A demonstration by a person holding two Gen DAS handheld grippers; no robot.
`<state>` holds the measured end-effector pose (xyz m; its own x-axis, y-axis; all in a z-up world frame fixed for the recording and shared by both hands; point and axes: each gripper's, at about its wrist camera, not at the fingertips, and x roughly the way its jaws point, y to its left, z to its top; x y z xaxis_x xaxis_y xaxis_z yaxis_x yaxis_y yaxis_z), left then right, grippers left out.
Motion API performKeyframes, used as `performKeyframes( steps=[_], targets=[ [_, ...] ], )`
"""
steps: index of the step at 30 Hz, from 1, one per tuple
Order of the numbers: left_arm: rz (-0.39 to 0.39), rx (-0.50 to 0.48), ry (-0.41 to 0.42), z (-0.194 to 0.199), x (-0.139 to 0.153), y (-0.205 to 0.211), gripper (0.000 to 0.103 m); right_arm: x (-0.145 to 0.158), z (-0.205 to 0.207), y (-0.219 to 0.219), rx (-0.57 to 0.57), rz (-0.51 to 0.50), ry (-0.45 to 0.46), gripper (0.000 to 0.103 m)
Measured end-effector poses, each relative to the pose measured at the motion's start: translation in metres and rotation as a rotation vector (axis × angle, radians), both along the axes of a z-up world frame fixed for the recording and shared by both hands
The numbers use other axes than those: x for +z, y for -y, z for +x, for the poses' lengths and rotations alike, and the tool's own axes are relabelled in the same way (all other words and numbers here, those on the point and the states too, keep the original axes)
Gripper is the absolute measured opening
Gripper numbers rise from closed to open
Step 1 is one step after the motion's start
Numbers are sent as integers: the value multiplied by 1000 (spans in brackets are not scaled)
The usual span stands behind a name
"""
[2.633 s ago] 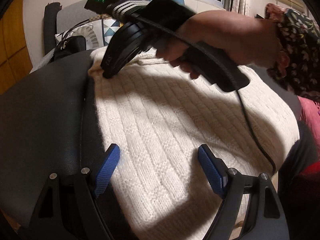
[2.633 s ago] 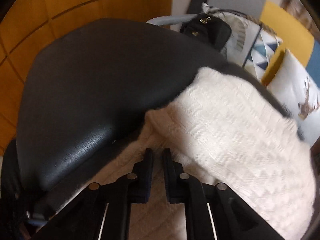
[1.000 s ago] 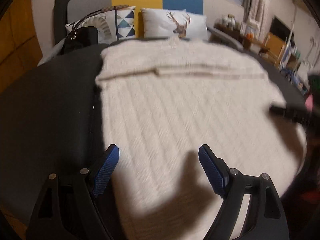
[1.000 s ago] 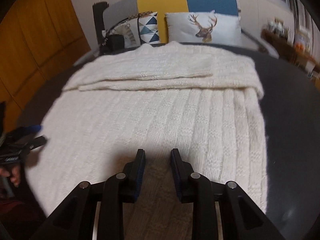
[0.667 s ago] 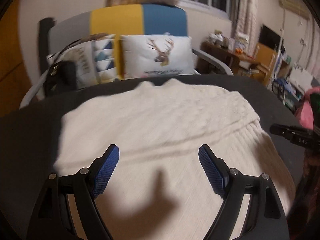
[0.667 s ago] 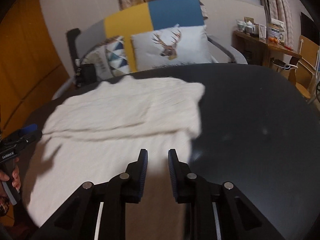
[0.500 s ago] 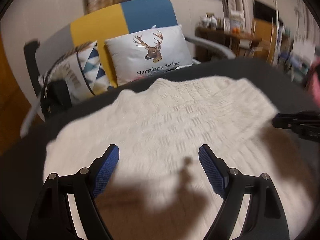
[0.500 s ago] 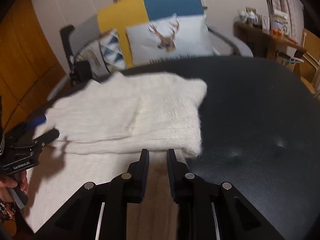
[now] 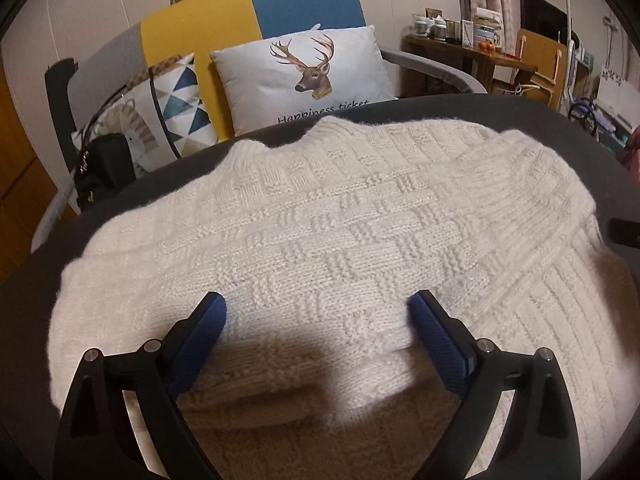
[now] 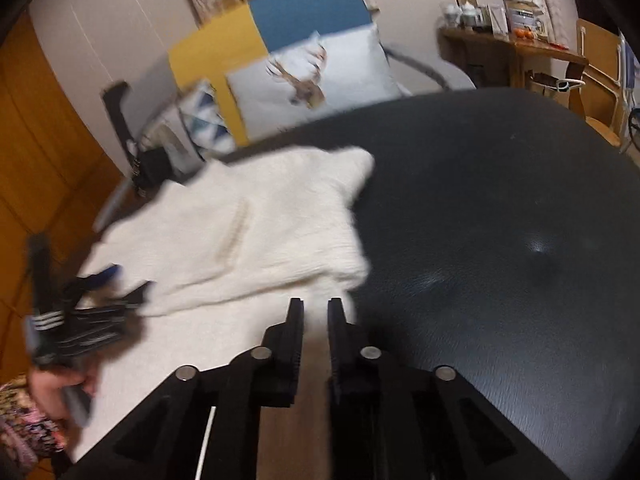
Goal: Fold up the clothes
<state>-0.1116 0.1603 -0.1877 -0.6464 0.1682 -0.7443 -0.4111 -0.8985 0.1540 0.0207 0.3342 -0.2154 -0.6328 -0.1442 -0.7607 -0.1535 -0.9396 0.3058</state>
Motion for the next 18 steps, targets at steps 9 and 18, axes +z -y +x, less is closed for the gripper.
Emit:
performKeyframes(
  steps=[9,18],
  targets=[
    [-3,4,-6,-1,-1,0,96,-8,25,12,-3,69,35,9],
    [4,4,1,-2,0,1,96,12,52,28,12,-39,-22,12]
  ],
)
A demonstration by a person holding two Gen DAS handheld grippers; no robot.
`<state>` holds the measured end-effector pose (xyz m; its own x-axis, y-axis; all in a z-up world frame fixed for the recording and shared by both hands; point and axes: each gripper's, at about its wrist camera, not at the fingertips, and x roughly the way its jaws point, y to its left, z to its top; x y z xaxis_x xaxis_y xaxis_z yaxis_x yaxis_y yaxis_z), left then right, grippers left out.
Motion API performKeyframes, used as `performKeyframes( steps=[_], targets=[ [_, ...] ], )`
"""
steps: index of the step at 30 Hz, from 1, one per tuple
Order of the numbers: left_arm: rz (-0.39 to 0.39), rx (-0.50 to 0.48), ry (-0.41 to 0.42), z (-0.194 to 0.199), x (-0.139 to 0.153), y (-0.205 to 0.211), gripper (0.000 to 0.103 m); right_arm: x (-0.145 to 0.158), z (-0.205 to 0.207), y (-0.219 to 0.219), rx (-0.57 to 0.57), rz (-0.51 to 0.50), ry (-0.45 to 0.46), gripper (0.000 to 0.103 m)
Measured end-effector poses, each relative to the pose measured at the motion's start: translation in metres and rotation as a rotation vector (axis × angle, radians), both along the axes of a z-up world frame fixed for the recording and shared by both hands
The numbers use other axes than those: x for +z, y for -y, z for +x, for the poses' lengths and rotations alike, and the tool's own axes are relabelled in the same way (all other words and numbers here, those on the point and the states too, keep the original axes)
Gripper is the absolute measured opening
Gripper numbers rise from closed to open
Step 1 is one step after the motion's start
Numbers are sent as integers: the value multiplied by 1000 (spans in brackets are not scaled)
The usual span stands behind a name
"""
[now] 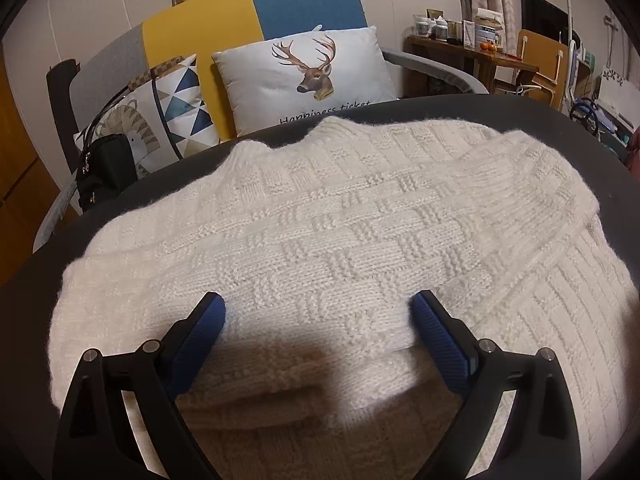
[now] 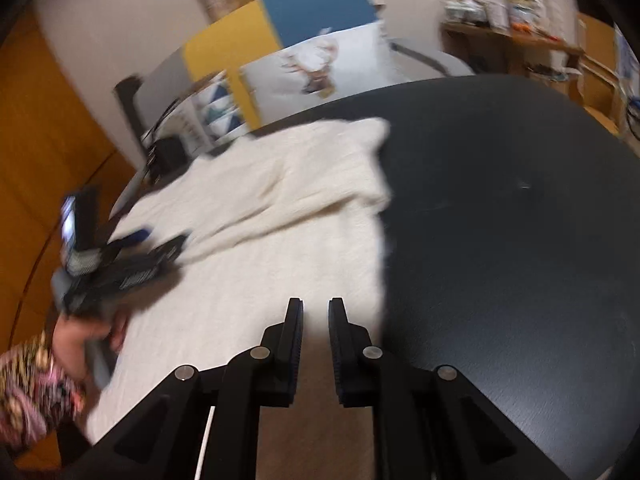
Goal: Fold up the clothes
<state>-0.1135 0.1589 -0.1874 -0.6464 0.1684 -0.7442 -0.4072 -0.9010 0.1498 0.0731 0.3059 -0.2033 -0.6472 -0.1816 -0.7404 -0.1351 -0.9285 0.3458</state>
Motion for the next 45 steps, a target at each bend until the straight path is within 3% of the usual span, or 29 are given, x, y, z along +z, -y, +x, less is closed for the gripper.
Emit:
performKeyframes(
  steps=[4,9,12,17,20,24,26,31,33,38,45],
  targets=[
    [36,-5,37,0,11,6,96,-9,0,25,64,55,51,17],
    [203,-41,128,37,29,33,96,-4,15,24,55,25,13,24],
    [154,-37,128,71,25,42,96,-6,9,38,89,75,21,26],
    [-2,-68,97,106,2,40,96,-8,-1,60,145,159,35,29],
    [47,-68,95,108,1,49,96,-10,-7,74,178,209,43,26],
    [50,-72,89,110,2,50,97,-12,-15,92,223,275,53,21],
    [52,-79,106,110,6,53,97,-12,-15,87,228,246,37,23],
    [-41,-62,37,135,15,82,97,1,11,89,241,252,36,28],
    [-34,-71,10,138,11,93,97,-5,9,88,229,274,51,29],
    [54,-42,74,112,5,106,100,-13,-17,86,209,304,64,32],
    [38,-24,111,56,6,98,100,-17,-62,80,181,287,60,34]
  ],
)
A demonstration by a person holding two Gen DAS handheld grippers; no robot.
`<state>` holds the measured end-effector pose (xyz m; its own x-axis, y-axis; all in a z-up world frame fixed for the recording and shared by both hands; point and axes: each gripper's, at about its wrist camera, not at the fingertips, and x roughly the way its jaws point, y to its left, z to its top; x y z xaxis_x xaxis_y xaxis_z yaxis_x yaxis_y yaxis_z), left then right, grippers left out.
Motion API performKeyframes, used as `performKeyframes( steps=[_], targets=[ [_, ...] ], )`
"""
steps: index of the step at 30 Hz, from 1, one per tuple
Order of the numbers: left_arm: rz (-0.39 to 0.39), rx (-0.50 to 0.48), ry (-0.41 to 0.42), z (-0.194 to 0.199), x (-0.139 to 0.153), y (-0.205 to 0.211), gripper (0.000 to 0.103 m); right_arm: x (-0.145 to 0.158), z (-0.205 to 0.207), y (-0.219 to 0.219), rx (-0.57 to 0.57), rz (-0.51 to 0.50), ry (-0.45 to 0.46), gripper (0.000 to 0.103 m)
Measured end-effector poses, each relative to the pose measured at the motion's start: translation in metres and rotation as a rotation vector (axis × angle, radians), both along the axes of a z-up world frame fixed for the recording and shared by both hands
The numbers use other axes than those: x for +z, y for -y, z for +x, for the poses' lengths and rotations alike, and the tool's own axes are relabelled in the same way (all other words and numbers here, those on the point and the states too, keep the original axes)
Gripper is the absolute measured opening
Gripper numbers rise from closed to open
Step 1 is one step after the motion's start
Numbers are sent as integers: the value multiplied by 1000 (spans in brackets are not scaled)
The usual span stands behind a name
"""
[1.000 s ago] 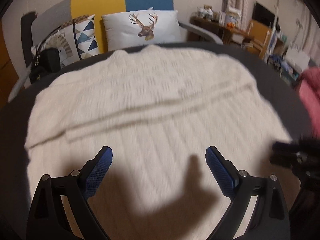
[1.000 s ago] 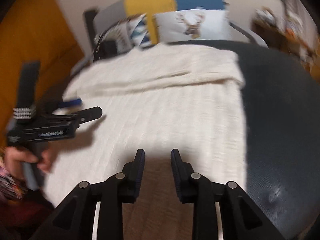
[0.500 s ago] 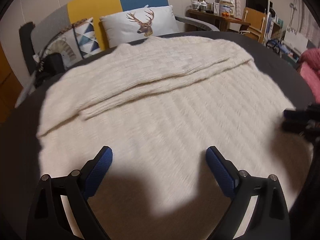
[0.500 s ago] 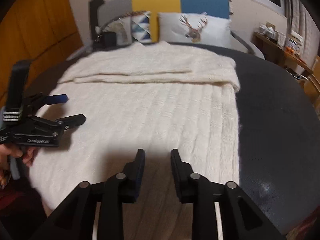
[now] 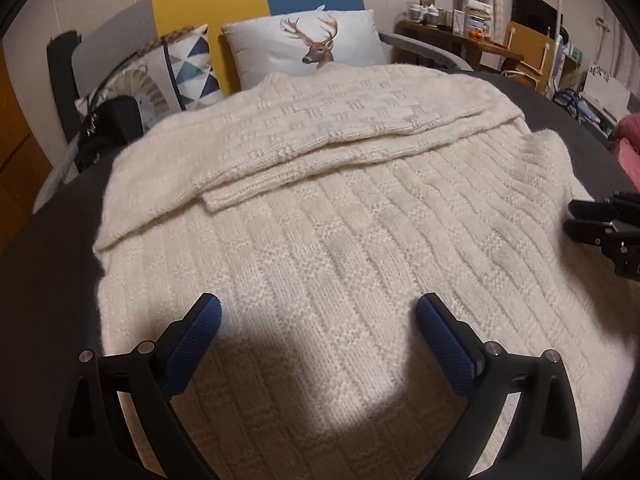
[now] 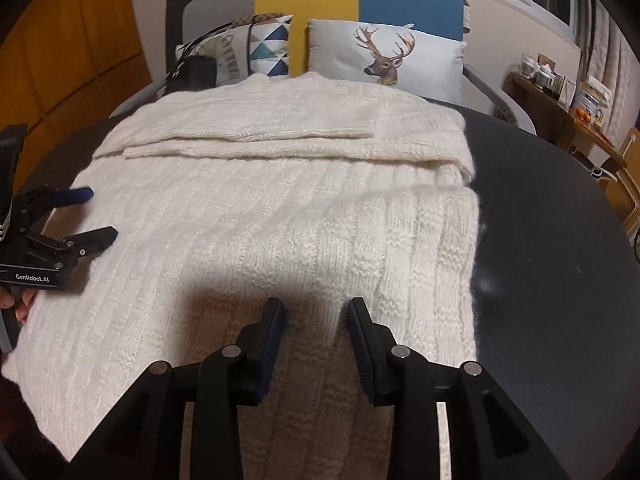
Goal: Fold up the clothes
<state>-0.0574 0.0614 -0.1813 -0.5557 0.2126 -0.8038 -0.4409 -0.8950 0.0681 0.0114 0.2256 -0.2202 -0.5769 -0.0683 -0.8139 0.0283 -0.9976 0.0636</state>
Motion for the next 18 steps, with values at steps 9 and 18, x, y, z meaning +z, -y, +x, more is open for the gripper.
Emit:
performKeyframes(
  steps=[9,18],
  targets=[
    [117,-115,-131,97,33,20,100,13,91,3,78,-127,8,34],
    [63,-247,-169,163,16,7,100,16,192,47,284,13,-21,34]
  ],
)
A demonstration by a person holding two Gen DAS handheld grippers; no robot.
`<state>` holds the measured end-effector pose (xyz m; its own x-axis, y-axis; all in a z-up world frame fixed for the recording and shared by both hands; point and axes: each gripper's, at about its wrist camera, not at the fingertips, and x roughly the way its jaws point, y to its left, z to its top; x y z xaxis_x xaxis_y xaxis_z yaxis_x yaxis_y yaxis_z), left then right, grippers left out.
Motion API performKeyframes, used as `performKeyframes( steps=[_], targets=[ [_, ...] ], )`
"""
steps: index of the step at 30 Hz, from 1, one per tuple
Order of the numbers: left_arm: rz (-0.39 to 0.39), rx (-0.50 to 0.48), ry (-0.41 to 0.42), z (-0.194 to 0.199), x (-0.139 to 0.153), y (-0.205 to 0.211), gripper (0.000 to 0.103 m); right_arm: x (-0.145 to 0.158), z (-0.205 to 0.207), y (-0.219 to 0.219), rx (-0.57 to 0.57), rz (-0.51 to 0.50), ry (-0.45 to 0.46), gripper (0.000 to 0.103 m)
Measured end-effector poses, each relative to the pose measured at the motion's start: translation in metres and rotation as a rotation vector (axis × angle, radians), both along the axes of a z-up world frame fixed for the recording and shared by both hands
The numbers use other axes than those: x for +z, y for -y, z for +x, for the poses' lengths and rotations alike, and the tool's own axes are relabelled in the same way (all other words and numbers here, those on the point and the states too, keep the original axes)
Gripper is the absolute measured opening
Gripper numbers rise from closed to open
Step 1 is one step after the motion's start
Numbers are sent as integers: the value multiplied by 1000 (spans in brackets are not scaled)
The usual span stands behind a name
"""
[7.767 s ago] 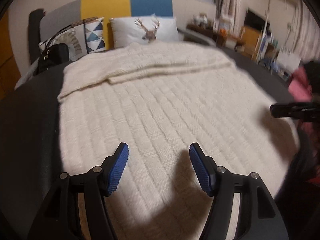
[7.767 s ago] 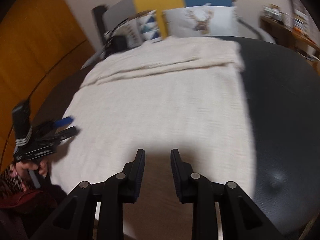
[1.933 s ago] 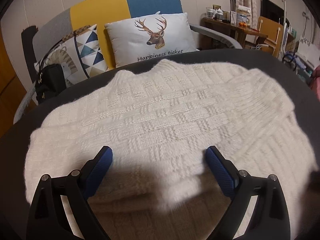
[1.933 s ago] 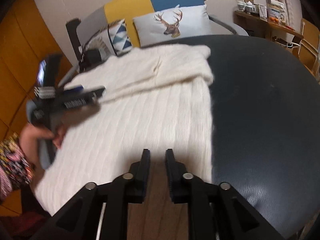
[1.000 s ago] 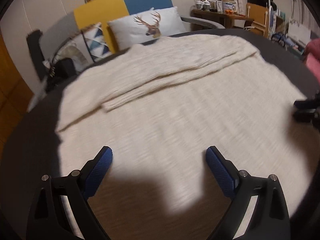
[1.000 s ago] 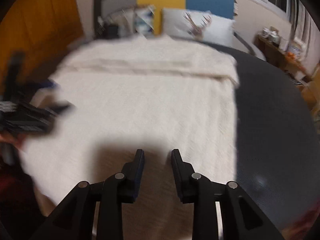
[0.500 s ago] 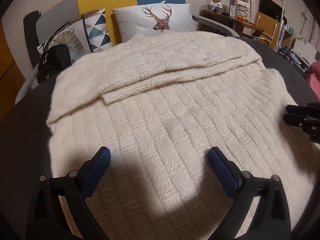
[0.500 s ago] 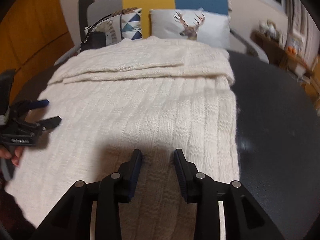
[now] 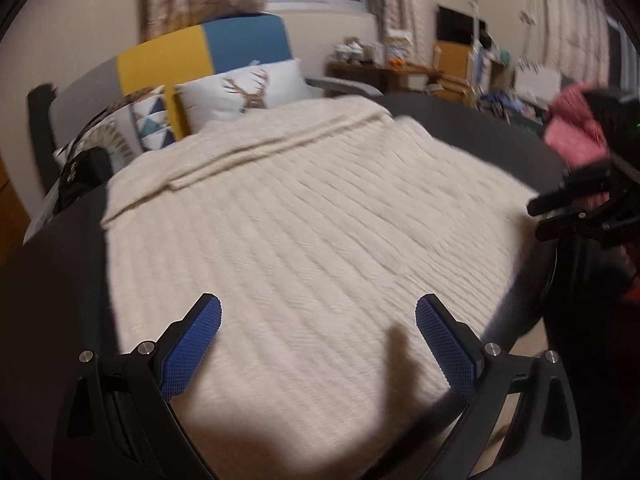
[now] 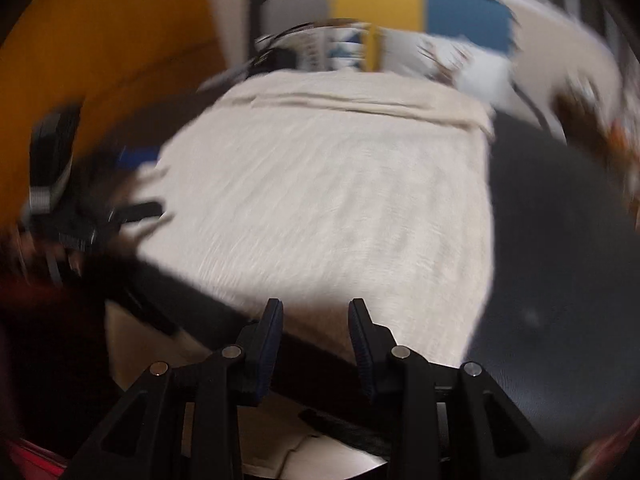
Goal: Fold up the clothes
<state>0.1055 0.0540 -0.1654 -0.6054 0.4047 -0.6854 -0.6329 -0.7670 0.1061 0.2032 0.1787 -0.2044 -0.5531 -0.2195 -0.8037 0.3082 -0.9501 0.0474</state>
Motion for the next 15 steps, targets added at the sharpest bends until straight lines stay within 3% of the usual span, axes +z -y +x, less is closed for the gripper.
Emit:
performKeyframes(
  steps=[3,6,10,11,15],
  targets=[
    [-42,-20,-17,-1,-7,-19,100,-12,8,29,71,155,-37,33],
    [-50,1,-9,-4,-15,-24,100,-17,7,41,90,210,-62,32],
    [82,47,63,-8,-24,-5,100,-18,3,34,44,147,-46,20],
    [91,53,48,-6,-25,-2,100,-18,2,33,33,131,-42,12],
    [102,61,10,1,-28,1,100,-13,-1,23,21,85,-21,8]
  ],
)
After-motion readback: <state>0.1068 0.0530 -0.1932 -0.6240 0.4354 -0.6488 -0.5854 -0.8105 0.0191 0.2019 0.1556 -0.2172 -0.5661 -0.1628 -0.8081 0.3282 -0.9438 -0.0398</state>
